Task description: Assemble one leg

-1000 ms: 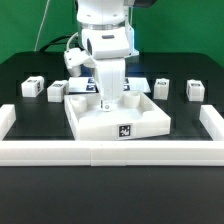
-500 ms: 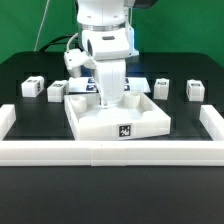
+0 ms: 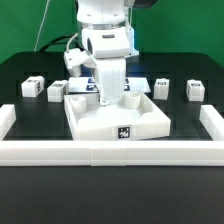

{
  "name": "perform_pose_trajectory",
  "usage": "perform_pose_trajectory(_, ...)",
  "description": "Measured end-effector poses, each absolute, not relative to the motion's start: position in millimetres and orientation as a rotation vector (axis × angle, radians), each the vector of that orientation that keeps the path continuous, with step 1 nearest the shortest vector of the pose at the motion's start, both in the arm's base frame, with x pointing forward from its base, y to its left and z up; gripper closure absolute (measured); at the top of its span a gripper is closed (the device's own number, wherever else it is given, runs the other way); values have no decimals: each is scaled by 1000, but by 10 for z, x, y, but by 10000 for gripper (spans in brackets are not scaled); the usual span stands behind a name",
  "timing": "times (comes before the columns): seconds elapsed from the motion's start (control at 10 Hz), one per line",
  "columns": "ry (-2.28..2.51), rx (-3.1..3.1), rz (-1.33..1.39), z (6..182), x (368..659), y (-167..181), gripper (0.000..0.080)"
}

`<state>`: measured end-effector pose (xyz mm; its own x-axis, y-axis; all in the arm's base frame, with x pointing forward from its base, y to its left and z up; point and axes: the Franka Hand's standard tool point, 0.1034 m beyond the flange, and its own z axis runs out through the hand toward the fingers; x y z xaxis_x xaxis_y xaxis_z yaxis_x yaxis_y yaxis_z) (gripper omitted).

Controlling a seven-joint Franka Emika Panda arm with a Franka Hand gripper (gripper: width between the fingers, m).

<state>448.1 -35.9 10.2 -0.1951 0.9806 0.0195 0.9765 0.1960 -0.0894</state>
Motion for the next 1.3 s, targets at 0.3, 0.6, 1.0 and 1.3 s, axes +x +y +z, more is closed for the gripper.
perform_pose_trajectory(0.3, -2373, -1946, 86, 102, 4483, -359, 734)
perform_pose_trajectory(0.6, -2256, -2088, 64, 90, 4554, -105, 734)
perform_pose_trajectory(1.0, -2163, -2196, 6, 89, 4916, 397, 734)
perform_pose_trajectory(1.3, -2134, -2218, 9, 96, 5016, 657, 736)
